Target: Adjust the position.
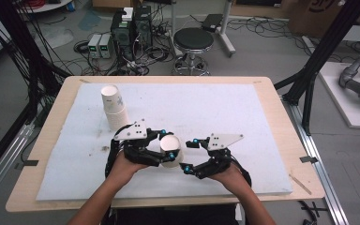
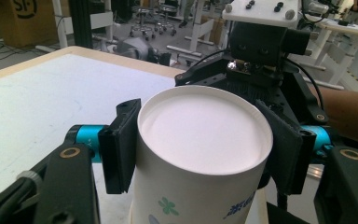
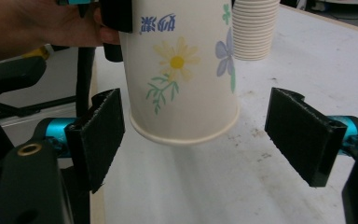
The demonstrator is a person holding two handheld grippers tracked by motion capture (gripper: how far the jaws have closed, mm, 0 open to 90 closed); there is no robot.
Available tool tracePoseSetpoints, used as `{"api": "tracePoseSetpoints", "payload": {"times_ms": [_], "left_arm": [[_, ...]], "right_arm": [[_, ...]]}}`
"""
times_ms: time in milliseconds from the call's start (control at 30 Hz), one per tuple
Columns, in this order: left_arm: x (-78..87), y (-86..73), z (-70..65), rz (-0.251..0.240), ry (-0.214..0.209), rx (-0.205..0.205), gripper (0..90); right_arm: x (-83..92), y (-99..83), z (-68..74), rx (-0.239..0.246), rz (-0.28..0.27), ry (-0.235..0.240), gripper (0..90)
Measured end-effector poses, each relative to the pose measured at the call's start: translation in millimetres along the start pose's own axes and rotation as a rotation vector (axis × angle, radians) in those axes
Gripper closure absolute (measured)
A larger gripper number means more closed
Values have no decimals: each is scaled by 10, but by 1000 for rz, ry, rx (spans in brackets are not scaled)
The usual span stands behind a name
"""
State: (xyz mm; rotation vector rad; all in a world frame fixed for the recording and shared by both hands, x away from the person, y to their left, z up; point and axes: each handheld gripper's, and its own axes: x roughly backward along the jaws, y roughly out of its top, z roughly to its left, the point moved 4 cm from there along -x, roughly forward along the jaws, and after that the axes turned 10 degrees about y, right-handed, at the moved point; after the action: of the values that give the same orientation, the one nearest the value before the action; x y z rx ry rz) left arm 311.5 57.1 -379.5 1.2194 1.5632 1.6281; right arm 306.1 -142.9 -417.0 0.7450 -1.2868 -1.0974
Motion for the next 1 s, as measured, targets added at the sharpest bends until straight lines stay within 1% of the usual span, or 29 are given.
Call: {"api": "tracePoseSetpoints", "payload": {"times_ms": [100, 133, 167, 200, 267, 300, 367, 400, 567, 667, 733, 800, 867, 900, 1000], "left_arm": [[-15, -3, -19, -1, -14, 5, 352], [-19, -5, -23, 1, -16, 5, 352], [-22, -8, -27, 2, -21, 5, 352], [-28, -11, -32, 1, -26, 9, 352], [-36, -15, -40, 3, -30, 7, 352], [-41, -16, -43, 2, -31, 7, 353], [-48, -19, -50, 2, -36, 7, 353], [-53, -23, -55, 2, -38, 11, 353], [-72, -38, -70, -1, -52, 19, 353], [-76, -44, -76, 1, -57, 19, 353], [-75, -47, -79, -4, -64, 27, 353], [-71, -50, -79, -7, -68, 33, 353], [-65, -54, -75, -12, -72, 40, 354], [-62, -56, -72, -16, -71, 43, 354], [-54, -65, -66, -17, -76, 45, 355]], "right_arm": [[-41, 5, 10, 15, 4, 12, 202], [-55, 3, 27, 8, 9, 30, 202], [-55, 3, 27, 8, 9, 30, 202], [-78, 9, 17, 19, 7, 21, 203], [-104, 8, 26, 17, 11, 33, 202], [-116, 5, 38, 14, 15, 47, 203], [-129, 7, 34, 20, 14, 44, 202], [-139, 7, 45, 14, 16, 56, 203], [-167, 9, 34, 19, 16, 52, 203], [-195, 5, 39, 15, 23, 65, 203], [-214, -2, 30, 11, 22, 70, 204], [-218, -6, 24, 10, 24, 68, 205], [-229, -12, 18, 10, 23, 74, 215], [-231, -12, 17, 17, 24, 78, 246], [-237, -11, 22, 18, 24, 87, 259]]}}
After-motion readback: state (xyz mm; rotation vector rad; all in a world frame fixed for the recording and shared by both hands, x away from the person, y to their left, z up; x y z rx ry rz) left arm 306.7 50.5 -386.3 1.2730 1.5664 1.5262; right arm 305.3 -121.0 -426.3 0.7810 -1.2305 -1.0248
